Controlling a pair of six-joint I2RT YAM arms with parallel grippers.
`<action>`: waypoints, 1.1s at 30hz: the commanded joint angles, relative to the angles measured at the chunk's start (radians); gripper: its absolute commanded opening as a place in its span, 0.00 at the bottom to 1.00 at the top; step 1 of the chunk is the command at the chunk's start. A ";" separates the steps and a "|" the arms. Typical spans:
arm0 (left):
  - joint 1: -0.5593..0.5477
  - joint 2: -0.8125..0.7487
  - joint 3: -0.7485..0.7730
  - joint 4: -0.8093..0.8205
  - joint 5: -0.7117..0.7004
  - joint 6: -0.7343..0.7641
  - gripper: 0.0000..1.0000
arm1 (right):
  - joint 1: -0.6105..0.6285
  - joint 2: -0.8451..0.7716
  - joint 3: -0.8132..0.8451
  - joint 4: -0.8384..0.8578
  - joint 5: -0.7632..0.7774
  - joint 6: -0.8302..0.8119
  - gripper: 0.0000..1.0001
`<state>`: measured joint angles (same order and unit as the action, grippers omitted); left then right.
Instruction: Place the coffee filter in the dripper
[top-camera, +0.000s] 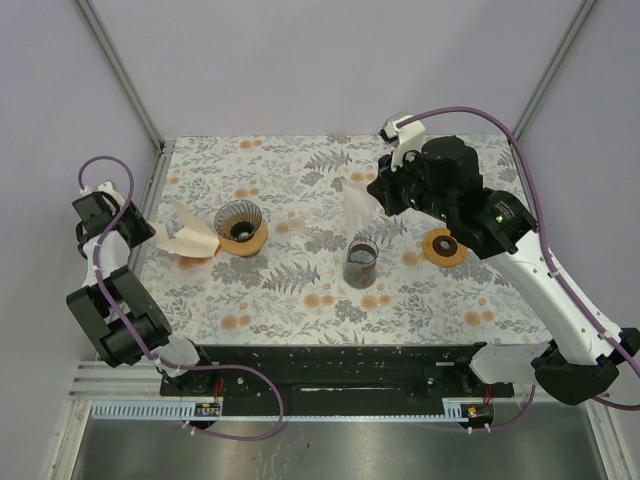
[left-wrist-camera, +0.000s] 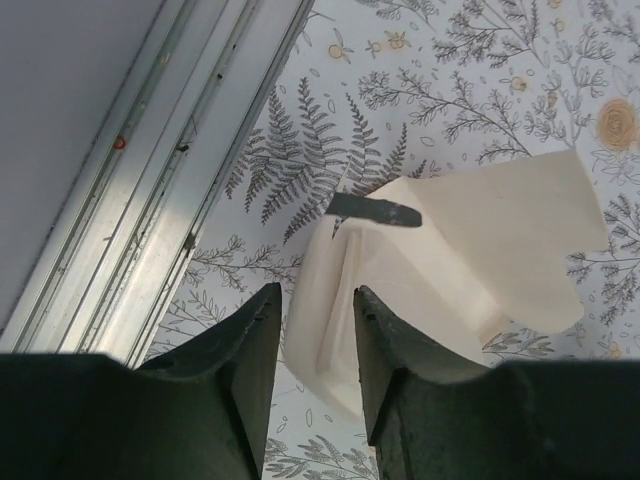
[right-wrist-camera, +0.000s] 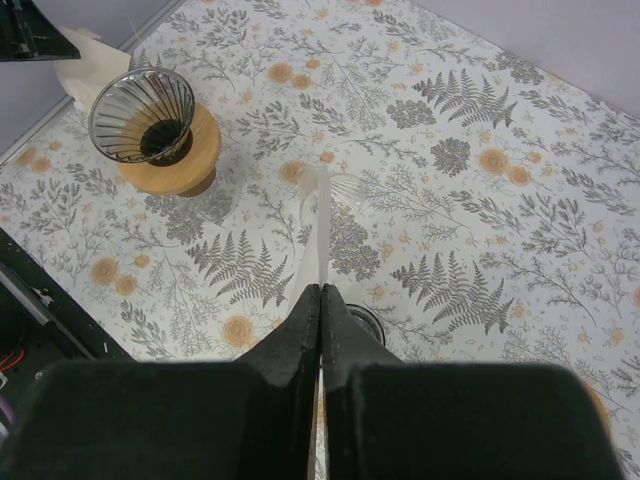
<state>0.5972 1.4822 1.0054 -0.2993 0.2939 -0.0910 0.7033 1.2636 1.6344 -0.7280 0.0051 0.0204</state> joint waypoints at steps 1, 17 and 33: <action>0.006 -0.020 -0.025 0.008 -0.061 0.046 0.41 | 0.005 0.011 0.012 0.018 -0.056 0.013 0.00; 0.012 -0.172 -0.077 -0.020 -0.277 0.252 0.73 | 0.005 0.046 -0.002 0.029 -0.123 0.052 0.00; -0.429 -0.453 0.249 -0.219 -0.173 0.349 0.92 | 0.005 0.085 0.013 0.074 -0.080 0.177 0.00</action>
<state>0.3576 1.0782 1.1160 -0.4526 0.0940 0.2047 0.7033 1.3483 1.6329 -0.7200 -0.1146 0.1406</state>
